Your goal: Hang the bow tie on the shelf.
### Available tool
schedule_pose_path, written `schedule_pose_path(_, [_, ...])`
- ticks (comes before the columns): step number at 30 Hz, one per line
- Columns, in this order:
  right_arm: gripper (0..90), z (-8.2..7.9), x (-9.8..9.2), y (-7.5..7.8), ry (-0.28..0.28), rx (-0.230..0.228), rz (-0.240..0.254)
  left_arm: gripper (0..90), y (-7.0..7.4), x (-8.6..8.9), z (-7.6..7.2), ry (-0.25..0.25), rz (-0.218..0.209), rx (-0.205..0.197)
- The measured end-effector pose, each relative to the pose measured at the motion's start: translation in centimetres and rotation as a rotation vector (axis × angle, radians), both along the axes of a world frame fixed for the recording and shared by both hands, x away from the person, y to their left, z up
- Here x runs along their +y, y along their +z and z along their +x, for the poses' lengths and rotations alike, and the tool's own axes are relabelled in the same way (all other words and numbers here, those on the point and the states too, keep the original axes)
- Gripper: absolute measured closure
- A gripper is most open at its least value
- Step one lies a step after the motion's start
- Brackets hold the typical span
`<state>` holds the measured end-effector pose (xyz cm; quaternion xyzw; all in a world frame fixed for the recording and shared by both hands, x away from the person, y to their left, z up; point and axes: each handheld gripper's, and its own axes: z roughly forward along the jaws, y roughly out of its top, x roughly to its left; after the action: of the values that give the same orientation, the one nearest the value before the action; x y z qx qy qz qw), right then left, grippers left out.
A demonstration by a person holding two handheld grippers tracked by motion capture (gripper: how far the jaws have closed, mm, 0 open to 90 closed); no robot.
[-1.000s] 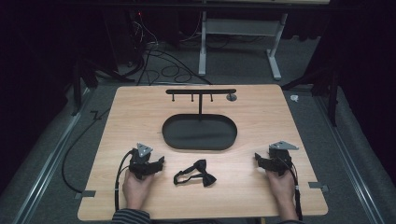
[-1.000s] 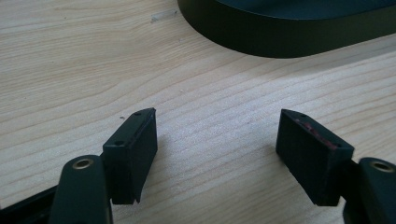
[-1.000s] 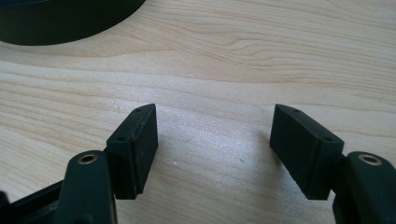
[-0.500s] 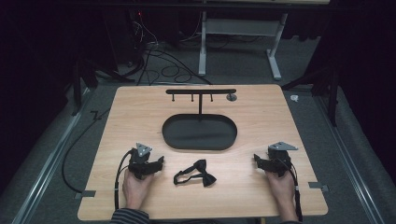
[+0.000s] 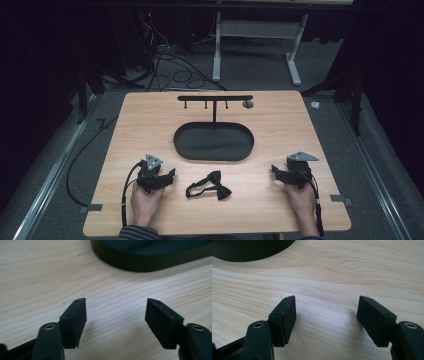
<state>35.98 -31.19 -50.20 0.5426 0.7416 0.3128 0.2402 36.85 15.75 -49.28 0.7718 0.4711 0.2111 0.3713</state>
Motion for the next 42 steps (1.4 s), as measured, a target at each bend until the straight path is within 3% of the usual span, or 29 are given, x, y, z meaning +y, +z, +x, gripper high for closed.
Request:
schedule_pose_path(6, [33.1,0.0,0.0,0.0,-0.001,0.0,0.0,38.4,1.0,-0.1,-1.2,-0.029,-0.029,-0.011])
schedule_pose_path(12, [33.1,0.0,0.0,0.0,-0.001,0.0,0.0,38.6,1.3,-0.7,-2.7,-0.111,-0.062,0.035])
schedule_pose_path(16, [33.1,0.0,0.0,0.0,0.0,0.0,0.0,41.7,1.6,-1.3,-3.7,-0.145,-0.101,0.023])
schedule_pose_path(27, [33.1,0.0,0.0,0.0,0.0,0.0,0.0,46.8,1.2,-3.7,-4.3,-0.232,-0.069,0.065])
schedule_pose_path(37, [33.1,0.0,0.0,0.0,0.0,0.0,0.0,52.5,0.6,-4.8,-4.5,-0.247,-0.006,0.07])
schedule_pose_path(42, [33.1,0.0,0.0,0.0,0.001,-0.001,-0.001,56.2,0.2,-5.0,-4.4,-0.249,0.003,0.079])
